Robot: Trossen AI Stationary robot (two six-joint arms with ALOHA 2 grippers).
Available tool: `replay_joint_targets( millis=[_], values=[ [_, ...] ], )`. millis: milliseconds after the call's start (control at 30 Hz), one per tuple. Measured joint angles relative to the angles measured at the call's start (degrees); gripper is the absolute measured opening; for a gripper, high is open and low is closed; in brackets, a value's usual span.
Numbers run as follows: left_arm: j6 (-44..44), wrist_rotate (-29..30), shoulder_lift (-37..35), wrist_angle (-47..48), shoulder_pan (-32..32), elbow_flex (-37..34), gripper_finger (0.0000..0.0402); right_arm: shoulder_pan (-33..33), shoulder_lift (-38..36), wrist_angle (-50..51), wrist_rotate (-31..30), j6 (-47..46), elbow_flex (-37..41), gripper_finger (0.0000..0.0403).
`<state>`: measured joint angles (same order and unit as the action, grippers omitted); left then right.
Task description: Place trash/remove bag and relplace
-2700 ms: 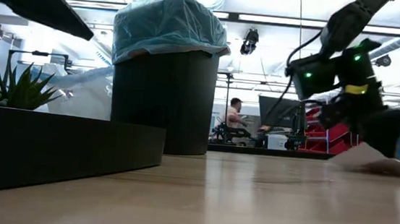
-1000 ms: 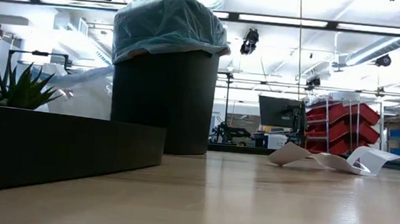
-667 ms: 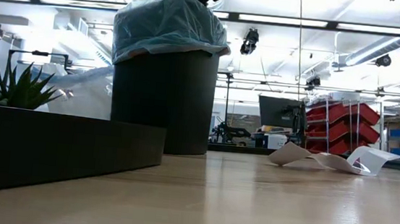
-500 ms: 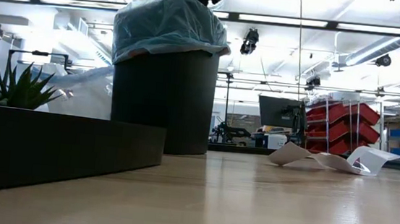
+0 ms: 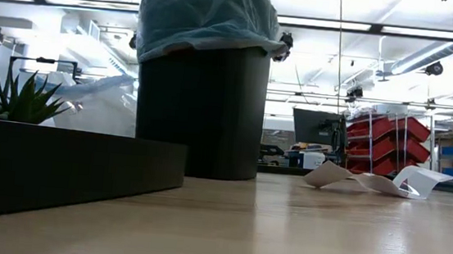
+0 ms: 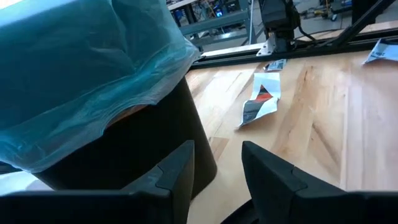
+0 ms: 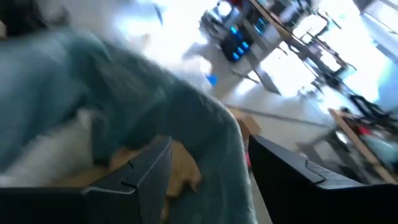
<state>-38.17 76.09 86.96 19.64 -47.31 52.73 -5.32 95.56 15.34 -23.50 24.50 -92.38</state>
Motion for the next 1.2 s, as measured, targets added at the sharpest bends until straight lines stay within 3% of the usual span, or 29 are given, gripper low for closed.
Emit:
replay_joint_targets(
  millis=[233,367,567,700,867,1200],
  values=[
    [-0.37,3.44,0.00,-0.26,3.07,0.00,0.0120,1.85,-6.03,-1.74,6.18,-6.12,-0.03,0.0206],
    [0.87,1.55,0.04,-0.26,5.95,-0.02,0.0123,5.99,-9.94,2.01,11.99,-6.96,-0.07,0.0203],
    [2.31,-0.59,0.04,-0.25,11.03,-0.04,0.0114,14.31,-15.21,18.54,8.53,-9.45,-0.03,0.0200],
    [3.24,-4.92,0.12,-0.66,15.43,-0.04,0.0107,18.99,-17.06,32.25,7.90,-18.85,0.18,0.0201],
    [6.10,-6.26,0.17,-2.82,20.36,-0.04,0.0097,26.26,-17.89,44.49,7.38,-31.95,1.92,0.0200],
    [23.77,-17.87,0.20,-21.40,32.97,-0.04,0.0084,39.43,-17.92,44.10,-0.65,-49.00,21.84,0.0201]
  ],
)
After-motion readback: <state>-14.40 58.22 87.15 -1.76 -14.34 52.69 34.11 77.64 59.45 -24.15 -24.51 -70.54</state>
